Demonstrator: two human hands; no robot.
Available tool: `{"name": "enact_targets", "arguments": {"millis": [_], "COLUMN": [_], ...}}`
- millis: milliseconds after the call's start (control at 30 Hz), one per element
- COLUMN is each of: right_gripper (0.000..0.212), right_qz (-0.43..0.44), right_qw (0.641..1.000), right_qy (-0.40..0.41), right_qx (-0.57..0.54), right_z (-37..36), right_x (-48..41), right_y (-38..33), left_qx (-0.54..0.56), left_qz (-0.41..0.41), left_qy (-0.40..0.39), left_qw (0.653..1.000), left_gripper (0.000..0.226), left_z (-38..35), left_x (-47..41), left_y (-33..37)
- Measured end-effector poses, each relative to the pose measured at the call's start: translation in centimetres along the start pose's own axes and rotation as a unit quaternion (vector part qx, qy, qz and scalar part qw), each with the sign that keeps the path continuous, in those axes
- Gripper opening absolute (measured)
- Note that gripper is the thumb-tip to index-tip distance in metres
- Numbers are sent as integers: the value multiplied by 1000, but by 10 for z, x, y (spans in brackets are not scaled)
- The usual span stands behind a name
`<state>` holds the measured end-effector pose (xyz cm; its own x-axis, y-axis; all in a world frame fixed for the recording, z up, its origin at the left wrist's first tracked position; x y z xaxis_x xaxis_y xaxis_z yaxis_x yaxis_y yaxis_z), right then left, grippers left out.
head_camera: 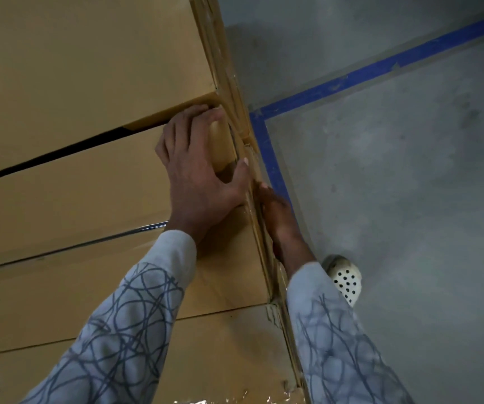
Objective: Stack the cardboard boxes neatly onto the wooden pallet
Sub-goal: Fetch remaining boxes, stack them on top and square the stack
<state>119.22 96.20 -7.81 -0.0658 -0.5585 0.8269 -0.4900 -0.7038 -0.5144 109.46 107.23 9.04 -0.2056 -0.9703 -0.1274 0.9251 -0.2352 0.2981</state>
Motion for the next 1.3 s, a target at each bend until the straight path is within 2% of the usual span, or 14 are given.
{"name": "enact_targets", "arguments": {"millis": [167,300,400,500,700,833,1033,1300], "right_gripper": [60,84,69,52,45,32,29,35], "right_qz": [60,101,157,233,323,377,404,366], "right_qw": [998,984,956,934,888,866,854,868], "right_qy": [-16,52,139,215,309,316,312,308], "right_qx": [-23,137,206,164,113,87,97,134], "right_z": [24,37,34,27,22,21,22,19], "right_x": [110,173,192,203,209,209,207,204], "right_y": [-17,17,33,36,38,36,42,44], "left_qx": [11,-31,-26,-8,2,-4,-5,-3], "left_qz": [30,44,51,52,35,20,6,6], "left_qy": [-22,-52,-90,-115,-135,-135,-123,-125], "left_qw": [999,997,994,992,990,991,992,992], "left_gripper": [57,51,56,60,70,69,65,65], "left_z": [1,-4,-9,-8,-11,-11,-11,-9], "left_x": [-12,-31,-34,-33,-36,-35,-33,-30], "left_y": [-13,-19,-21,-25,-27,-25,-21,-16]}}
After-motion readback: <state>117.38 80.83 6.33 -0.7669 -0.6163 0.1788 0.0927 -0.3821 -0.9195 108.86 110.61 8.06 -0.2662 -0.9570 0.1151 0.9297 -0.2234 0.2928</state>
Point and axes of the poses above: each hand's wrist, its own x-axis away from the middle knuckle, its own z-axis out of the back of the hand, y = z × x, the point moved 8 cm from there along -x, towards the middle knuckle, and after that the axes turned 13 degrees about -x, right-handed, at the moved point
